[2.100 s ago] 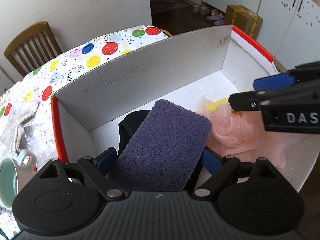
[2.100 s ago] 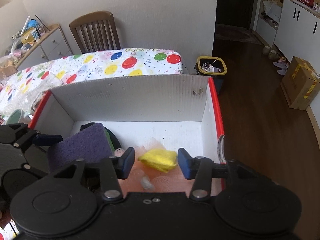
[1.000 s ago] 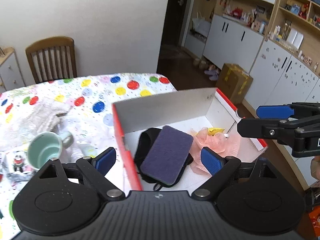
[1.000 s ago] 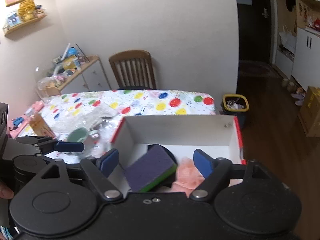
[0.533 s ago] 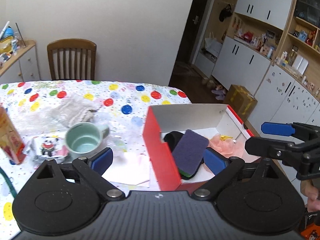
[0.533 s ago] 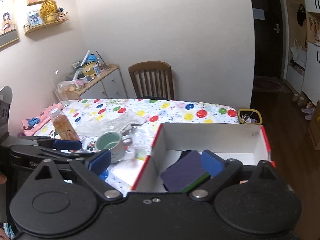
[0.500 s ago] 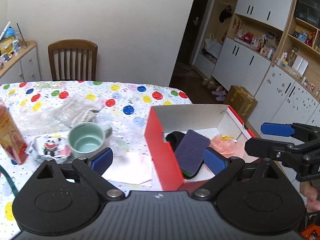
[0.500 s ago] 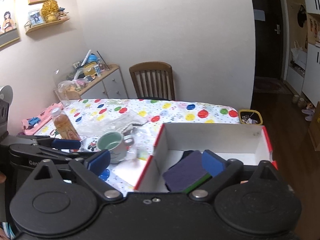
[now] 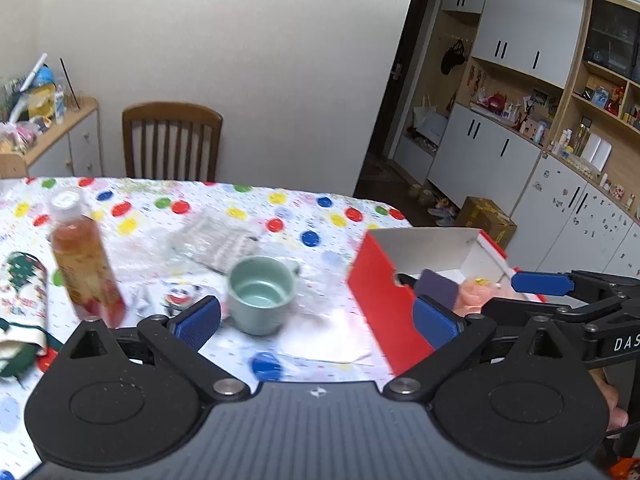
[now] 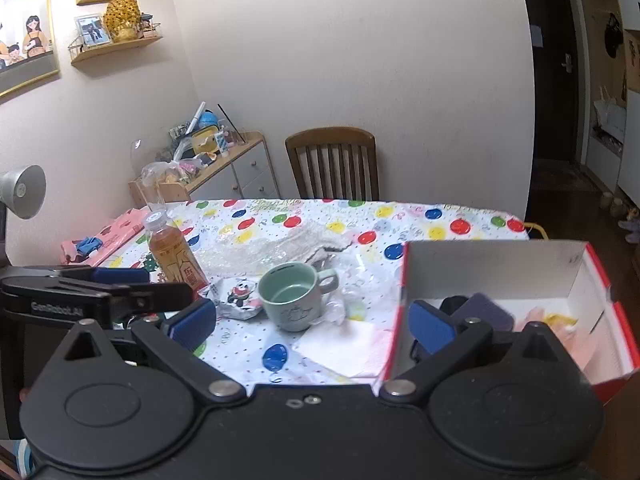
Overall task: Organize soft objects
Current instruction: 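Move both tools away from the box toward the items on the table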
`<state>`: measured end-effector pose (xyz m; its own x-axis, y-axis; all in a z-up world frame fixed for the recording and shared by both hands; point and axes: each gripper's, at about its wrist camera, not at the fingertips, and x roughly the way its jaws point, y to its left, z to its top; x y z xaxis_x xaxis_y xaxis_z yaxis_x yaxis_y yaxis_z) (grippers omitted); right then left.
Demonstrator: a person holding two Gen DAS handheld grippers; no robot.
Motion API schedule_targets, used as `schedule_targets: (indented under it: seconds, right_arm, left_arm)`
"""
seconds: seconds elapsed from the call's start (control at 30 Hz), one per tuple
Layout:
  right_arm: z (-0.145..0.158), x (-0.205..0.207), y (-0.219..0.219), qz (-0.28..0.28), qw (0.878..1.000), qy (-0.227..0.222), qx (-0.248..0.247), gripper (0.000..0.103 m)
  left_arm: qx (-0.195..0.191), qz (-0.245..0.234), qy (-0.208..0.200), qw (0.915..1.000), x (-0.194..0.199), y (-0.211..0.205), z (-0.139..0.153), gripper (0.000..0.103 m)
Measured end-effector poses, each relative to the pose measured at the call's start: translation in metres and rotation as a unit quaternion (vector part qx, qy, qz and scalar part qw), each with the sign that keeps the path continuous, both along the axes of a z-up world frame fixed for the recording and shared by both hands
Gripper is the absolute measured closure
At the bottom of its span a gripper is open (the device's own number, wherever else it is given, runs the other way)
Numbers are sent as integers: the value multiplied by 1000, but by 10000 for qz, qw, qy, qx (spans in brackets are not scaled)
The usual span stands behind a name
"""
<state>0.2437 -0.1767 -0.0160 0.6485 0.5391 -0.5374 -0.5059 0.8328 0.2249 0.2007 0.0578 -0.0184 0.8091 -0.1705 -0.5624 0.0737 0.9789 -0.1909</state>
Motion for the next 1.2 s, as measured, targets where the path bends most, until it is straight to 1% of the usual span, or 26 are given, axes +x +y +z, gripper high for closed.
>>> schedule_targets:
  seconds: [0.2, 0.3, 0.43, 0.53, 0.67, 0.77, 0.9, 1.0, 1.1, 1.2]
  right_arm:
    - [-11, -7, 33, -123, 9998, 75, -124, 1]
    - [-18, -8, 49, -194, 9995, 121, -202, 1]
    - [-31, -4, 73, -289, 9987, 164, -386, 1]
    - [-42, -2, 91, -382, 9974, 137, -597, 1]
    - [-60, 8, 110, -574, 9946, 195, -840, 1]
    - [-75, 17, 120, -715, 9919, 291, -1010, 2]
    - [-90, 31, 131, -875, 9881, 403, -1197, 3]
    - [-100, 42, 137, -1005, 9855, 445, -1296, 3]
    - [-111, 53, 141, -1143, 9824, 489, -1392, 4]
    - [-123, 63, 142, -1303, 9790, 612, -1446, 5]
  left_arm:
    - [59, 117, -27, 9999, -8, 48, -7, 0]
    - [30, 178, 50, 9998, -8, 75, -11, 0]
    - [-41, 487, 91, 9988, -9, 115, -20, 0]
    - [17, 739, 159, 9971, -6, 145, -30, 0]
    - [94, 1185, 274, 9925, -2, 188, -44, 0]
    - [187, 1549, 340, 9872, 5, 220, -56, 0]
    - [389, 2030, 549, 9769, 20, 258, -69, 0]
    - [474, 2199, 678, 9720, 33, 281, -80, 0]
    - [549, 2183, 799, 9711, 47, 296, -91, 0]
    - [634, 2127, 985, 9701, 61, 304, -105, 0]
